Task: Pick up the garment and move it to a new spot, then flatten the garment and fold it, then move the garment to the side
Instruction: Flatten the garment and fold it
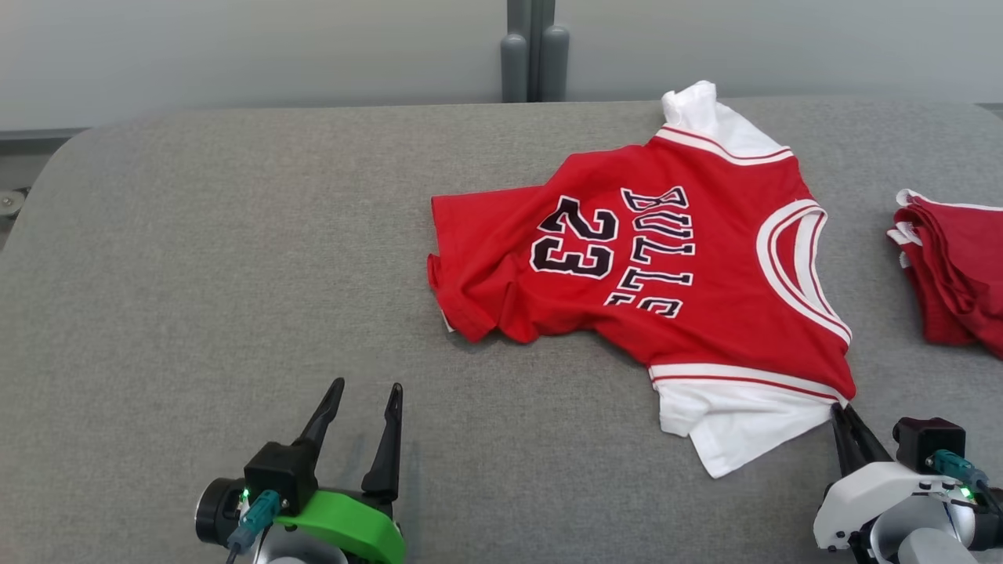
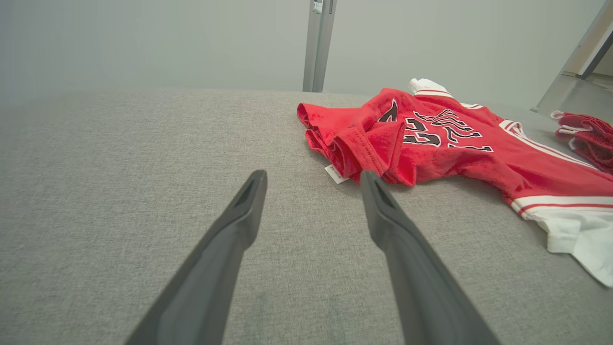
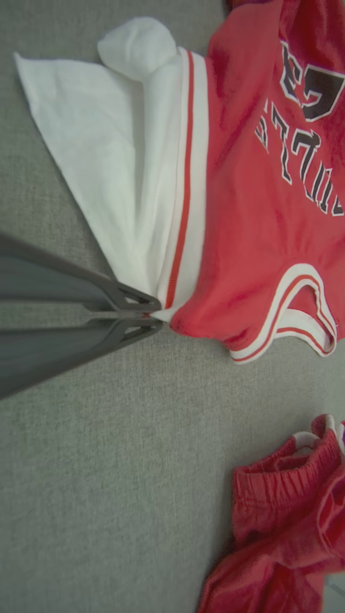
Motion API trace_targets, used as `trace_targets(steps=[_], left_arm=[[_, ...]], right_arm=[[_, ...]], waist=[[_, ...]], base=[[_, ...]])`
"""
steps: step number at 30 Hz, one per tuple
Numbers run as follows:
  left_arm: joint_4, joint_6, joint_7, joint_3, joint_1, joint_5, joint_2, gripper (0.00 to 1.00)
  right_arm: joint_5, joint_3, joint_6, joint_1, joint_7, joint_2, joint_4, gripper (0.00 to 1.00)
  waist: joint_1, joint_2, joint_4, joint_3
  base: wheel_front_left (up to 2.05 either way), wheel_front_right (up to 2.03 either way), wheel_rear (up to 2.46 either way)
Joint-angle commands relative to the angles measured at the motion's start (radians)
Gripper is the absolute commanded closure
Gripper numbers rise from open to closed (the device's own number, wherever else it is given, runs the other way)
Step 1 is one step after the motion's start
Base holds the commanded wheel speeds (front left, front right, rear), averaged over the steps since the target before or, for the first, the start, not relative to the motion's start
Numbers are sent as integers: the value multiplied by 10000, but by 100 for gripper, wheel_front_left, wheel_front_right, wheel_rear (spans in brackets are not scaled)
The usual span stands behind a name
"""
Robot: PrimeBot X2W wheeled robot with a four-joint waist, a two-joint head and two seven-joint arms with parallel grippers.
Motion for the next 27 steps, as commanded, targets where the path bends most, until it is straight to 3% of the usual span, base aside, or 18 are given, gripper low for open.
trace_targets(steps=[1,12,19,27], left_arm=[[101,-32,5,-46,119,-40,35,0],[733,96,5,-81,-1361,199,37,0],[2634,430,5,562,-3454,201,45,0],[4676,315,5,920,-5514,628,419,0]], right_arm=[[-87,-188,-21,162,0,-57,-136,0],[-189,-64,-21,-128,-1,209,-1568,0],[-221,322,-19,-677,-1,461,-2292,0],[-165,707,-19,-1278,-1,771,-2689,0]], waist=[[0,-1,-491,-255],[0,-1,-1580,417],[0,-1,-2254,1453],[0,-1,-2795,2299]], base=[[0,0,0],[0,0,0],[0,0,0],[0,0,0]])
